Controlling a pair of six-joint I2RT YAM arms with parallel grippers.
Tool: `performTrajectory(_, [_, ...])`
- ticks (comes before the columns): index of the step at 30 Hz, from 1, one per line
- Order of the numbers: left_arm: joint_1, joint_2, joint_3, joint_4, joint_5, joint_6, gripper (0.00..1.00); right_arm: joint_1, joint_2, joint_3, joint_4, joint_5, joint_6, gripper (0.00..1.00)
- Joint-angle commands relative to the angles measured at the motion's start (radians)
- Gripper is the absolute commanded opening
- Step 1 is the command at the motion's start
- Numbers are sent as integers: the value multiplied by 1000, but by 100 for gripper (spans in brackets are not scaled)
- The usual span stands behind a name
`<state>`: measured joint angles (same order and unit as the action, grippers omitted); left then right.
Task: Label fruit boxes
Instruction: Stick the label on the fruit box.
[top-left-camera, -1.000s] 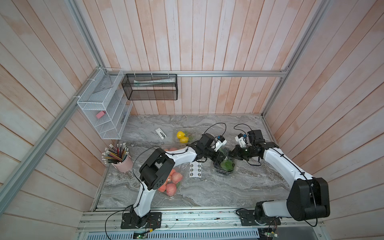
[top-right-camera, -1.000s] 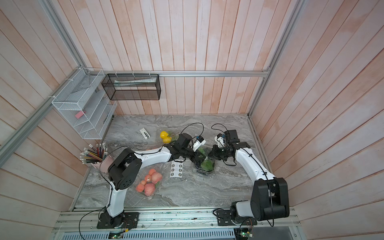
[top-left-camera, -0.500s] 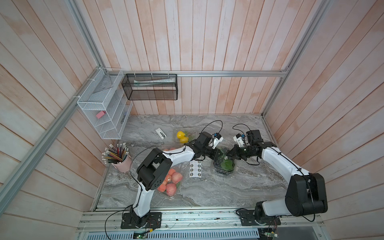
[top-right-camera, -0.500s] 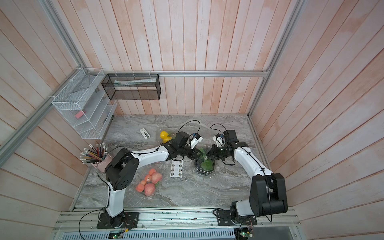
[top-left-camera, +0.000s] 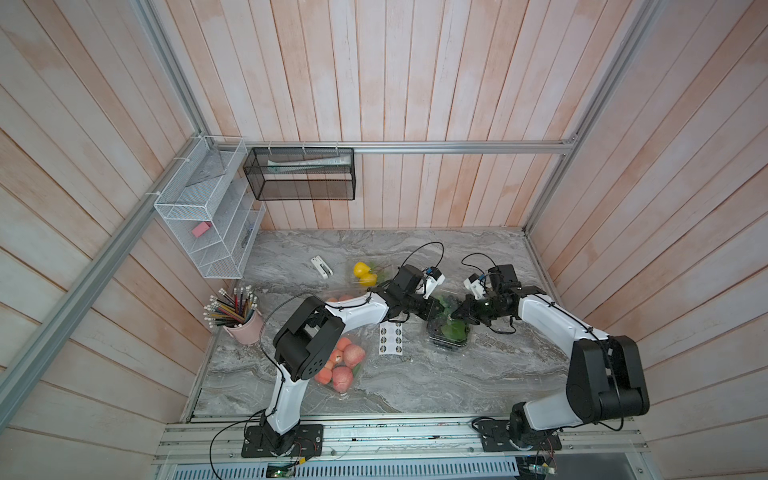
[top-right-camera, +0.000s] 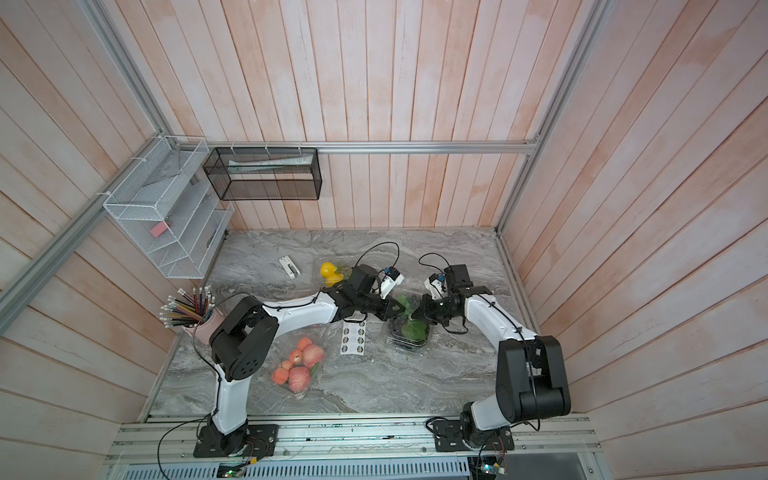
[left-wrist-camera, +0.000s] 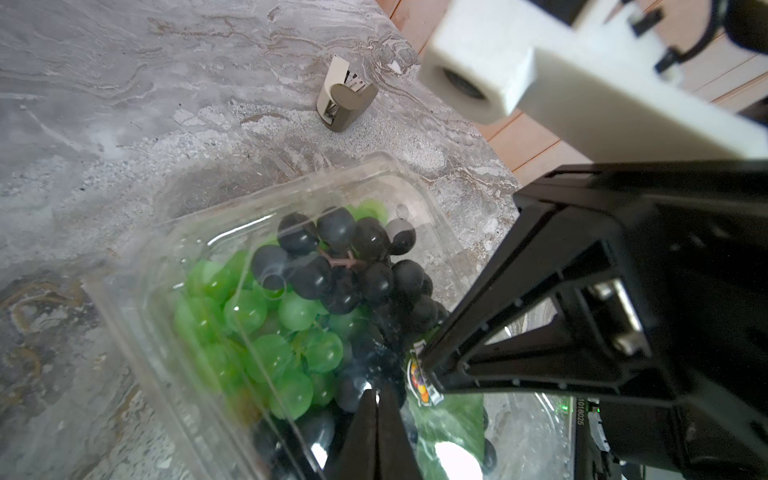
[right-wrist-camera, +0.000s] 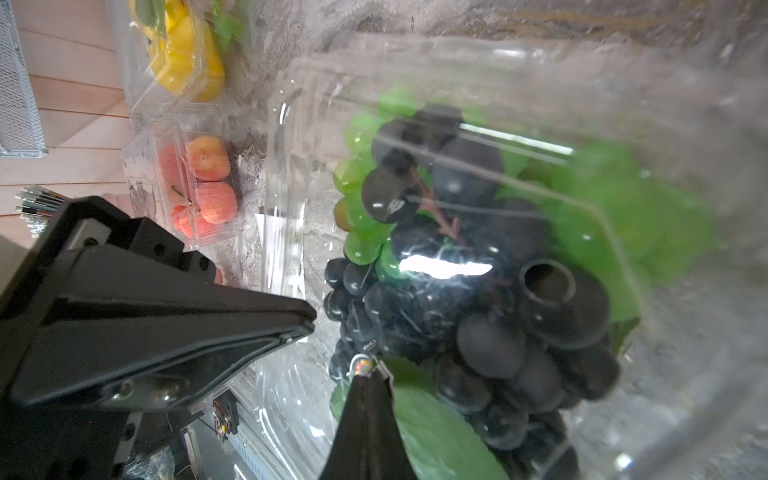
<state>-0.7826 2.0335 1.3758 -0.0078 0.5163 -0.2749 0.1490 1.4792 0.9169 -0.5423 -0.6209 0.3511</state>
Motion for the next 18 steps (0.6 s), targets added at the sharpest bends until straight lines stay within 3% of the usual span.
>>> performTrajectory(1, [3, -6, -21, -15, -16, -4, 7, 0, 3, -19, -80, 108, -28, 0])
performTrajectory(18, [3, -10, -23, -21, -24, 2, 7, 32, -60, 85, -113, 105, 5, 0])
